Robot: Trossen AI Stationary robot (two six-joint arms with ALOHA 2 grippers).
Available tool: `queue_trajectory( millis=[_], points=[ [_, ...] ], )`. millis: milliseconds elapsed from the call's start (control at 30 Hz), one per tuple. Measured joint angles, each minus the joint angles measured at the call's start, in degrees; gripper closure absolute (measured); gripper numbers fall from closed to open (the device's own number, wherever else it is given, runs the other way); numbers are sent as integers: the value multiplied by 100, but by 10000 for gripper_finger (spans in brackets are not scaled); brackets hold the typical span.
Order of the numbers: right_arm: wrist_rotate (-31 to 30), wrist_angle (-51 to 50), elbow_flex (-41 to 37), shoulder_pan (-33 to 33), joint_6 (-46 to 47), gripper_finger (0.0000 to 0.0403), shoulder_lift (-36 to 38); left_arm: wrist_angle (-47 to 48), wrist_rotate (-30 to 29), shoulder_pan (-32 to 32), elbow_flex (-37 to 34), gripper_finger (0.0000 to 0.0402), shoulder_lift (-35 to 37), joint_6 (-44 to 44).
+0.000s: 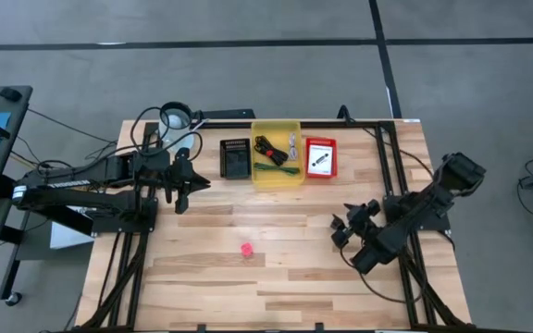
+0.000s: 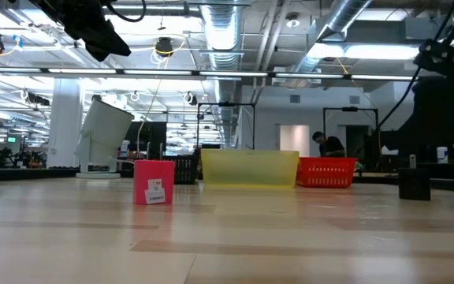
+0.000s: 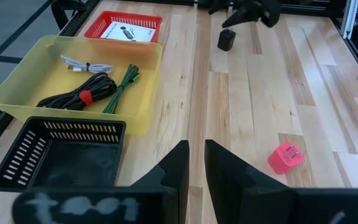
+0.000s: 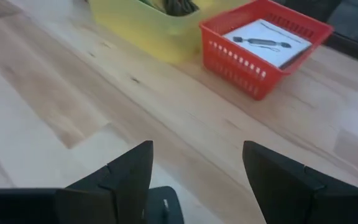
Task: Pick and place items into bin
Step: Put the black charger adapter into the black bin
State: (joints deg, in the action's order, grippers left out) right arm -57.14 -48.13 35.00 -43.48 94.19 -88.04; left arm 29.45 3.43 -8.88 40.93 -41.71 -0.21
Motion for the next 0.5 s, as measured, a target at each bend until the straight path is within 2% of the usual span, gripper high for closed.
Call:
queue_trajectory(
  millis=[200,500],
  points=[
    [1,-115,0,0,158,158,-306,25,2,2,0,361,0,0],
    [-198,-283,4,-478,44,158,2,88,1,2,0,361,0,0]
  ],
)
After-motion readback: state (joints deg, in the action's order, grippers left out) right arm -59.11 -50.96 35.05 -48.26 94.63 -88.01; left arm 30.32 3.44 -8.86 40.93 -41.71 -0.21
